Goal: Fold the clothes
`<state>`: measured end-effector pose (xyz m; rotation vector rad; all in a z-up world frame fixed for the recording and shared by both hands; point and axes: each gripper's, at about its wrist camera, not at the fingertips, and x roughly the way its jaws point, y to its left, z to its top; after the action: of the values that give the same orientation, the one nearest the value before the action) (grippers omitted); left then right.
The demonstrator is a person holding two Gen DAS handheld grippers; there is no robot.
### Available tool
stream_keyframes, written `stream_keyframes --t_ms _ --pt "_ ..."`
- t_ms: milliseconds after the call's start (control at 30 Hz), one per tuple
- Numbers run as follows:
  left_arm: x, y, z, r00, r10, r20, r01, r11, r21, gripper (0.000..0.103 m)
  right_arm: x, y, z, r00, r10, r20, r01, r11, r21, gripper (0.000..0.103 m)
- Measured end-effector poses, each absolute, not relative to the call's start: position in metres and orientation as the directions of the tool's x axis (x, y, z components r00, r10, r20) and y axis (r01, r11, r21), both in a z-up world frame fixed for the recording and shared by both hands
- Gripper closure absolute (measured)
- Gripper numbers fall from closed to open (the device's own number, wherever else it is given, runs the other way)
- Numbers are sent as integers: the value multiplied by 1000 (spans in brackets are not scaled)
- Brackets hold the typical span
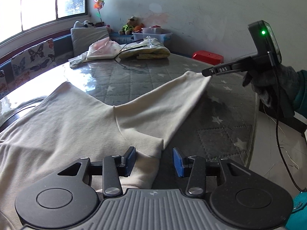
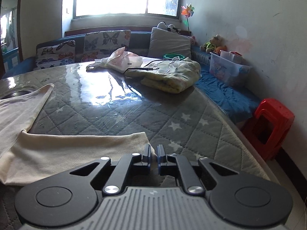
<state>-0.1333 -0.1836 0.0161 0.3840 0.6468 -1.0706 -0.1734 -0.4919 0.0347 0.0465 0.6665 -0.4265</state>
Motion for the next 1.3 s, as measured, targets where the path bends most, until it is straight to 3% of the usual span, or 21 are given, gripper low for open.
stream_keyframes --t_ms 367,567,767,900,1067,1200,1300 --pt "-136 -183 22 310 -703 -640 907 421 -22 57 -166 -497 33 681 -397 -615 416 901 -121 92" --pt "-137 -187 21 306 -702 -643 910 414 -20 57 -147 -477 42 737 -314 -598 316 943 -105 79" --pt "-116 -160 35 397 -672 -624 855 519 -15 57 -124 -465 24 722 -252 -645 244 964 -104 77" --pt "-77 -129 48 527 -593 -609 751 661 8 57 -119 -463 27 714 -249 -654 239 965 -106 76" --pt "-9 -89 55 680 -400 -615 535 844 43 57 -100 -453 50 745 -187 -641 170 981 -88 76" --pt "45 -60 59 726 -275 -631 374 927 26 56 -72 -441 66 763 -101 -638 95 995 -44 76" --pt "77 -46 58 714 -250 -654 319 948 -14 54 -49 -430 72 767 -34 -640 39 999 -6 76"
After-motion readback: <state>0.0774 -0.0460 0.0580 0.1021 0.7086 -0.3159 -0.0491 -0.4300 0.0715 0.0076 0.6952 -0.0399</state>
